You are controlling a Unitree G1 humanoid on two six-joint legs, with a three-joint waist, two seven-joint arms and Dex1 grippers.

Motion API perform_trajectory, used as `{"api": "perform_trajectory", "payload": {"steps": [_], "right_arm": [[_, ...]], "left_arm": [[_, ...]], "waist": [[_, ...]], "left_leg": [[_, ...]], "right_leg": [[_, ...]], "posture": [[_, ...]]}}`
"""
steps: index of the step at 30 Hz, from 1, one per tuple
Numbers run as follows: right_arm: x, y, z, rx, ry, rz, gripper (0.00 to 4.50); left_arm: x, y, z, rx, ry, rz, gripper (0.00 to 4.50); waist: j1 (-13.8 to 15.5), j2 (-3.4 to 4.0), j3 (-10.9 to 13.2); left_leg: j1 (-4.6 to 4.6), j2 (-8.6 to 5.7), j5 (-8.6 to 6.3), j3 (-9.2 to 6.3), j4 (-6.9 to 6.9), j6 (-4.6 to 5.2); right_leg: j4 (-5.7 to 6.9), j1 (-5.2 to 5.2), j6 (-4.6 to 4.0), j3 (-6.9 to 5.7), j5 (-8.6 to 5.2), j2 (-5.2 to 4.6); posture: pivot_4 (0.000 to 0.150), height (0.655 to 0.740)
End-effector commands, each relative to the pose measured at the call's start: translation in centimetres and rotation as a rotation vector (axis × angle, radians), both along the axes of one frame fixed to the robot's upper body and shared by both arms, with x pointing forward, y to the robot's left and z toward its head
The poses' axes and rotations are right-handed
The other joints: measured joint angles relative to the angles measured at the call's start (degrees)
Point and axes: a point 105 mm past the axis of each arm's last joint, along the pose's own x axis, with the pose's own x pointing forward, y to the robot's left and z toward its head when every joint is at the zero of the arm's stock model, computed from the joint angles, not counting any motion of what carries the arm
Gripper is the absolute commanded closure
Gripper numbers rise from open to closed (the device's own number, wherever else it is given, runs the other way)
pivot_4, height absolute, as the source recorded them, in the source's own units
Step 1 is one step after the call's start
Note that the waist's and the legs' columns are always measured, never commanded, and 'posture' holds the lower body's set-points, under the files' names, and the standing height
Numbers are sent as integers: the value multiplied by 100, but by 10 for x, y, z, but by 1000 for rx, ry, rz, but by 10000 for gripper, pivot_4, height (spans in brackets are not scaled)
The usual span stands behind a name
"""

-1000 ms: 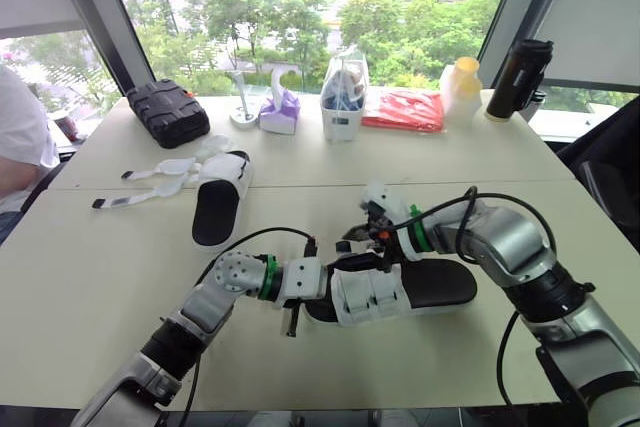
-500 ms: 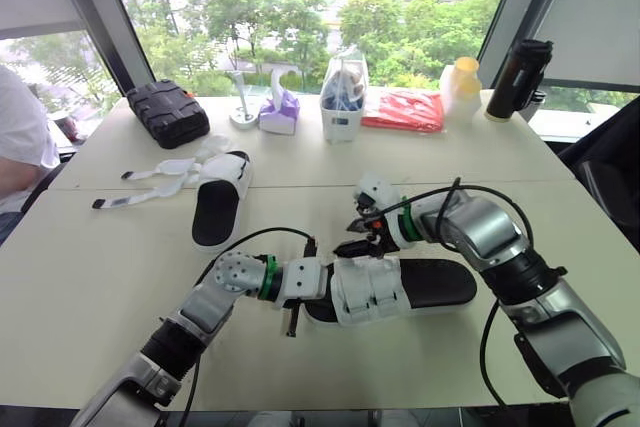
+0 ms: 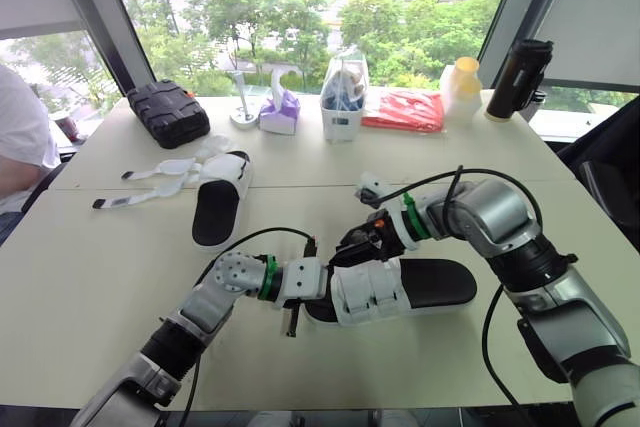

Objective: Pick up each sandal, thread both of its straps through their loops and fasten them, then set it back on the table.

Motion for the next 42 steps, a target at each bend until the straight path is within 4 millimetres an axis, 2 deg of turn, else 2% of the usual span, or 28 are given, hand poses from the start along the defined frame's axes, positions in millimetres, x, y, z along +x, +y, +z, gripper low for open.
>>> {"api": "perform_trajectory", "payload": {"steps": [1, 7, 10, 15, 16, 21, 30, 32, 37, 42], "right_arm": [[3, -3, 1, -1, -16, 1, 10168], [3, -4, -5, 7, 21, -9, 10168], [1, -3, -6, 12, 25, 1, 19052], [2, 3, 0, 53, 37, -3, 43080], [2, 4, 1, 59, 35, -3, 44453], [6, 4, 9, 67, -12, -1, 44453], [-11, 1, 68, 245, -99, 82, 44453], [-14, -1, 76, 271, -106, 84, 44453], [-9, -2, 74, 276, -114, 54, 44453], [11, -5, 52, 207, -145, -19, 44453]], "left_arm": [[-24, 20, -67, 237, 181, 22, 45000], [-24, 20, -67, 235, 182, 30, 45000], [-24, 20, -67, 233, 182, 33, 45000], [-24, 22, -68, 236, 186, 32, 45000], [-25, 22, -68, 236, 187, 31, 45000], [-26, 22, -69, 244, 190, 23, 45000], [-27, 25, -72, 280, 182, -6, 45000], [-28, 25, -73, 286, 180, -14, 45000], [-30, 26, -74, 294, 179, -29, 45000], [-31, 26, -75, 295, 176, -32, 45000]], "waist": [[0, 0, 0], [3, 0, 0], [3, 0, 0], [0, 0, 0], [0, 0, -1], [-3, 0, -1], [-4, 1, 0], [-9, 1, 0], [-15, 1, 1], [-17, 1, 1]], "left_leg": [[0, 0, 0, 0, 0, 0], [-1, 0, 0, 0, 0, 0], [-1, 0, 0, 0, 0, 0], [0, 0, 0, 0, 0, 0], [0, 0, 0, 0, -1, 0], [0, 0, 0, 0, -1, 0], [-2, 0, 0, 0, -1, 0], [-2, 0, 0, 0, -1, 0], [-2, 2, 2, 2, 0, -3], [-2, 2, 4, 4, 1, -7]], "right_leg": [[0, 0, 0, 0, 0, 0], [0, 0, 0, 0, 0, 0], [0, 0, 0, 0, 0, 0], [0, 1, 0, 0, 0, 0], [0, 1, 0, 0, 0, 0], [0, 0, 0, 0, 0, 0], [2, -2, 0, 0, 0, 0], [3, -2, 0, 0, 0, 0], [14, -8, 0, 1, 0, 0], [25, -13, -1, 2, 0, 0]], "posture": [[1500, 7400], [1500, 7400], [1500, 7400], [1500, 7400], [1500, 7400], [1500, 7400], [1500, 7400], [1500, 7400], [1500, 7400], [1500, 7400]]}}
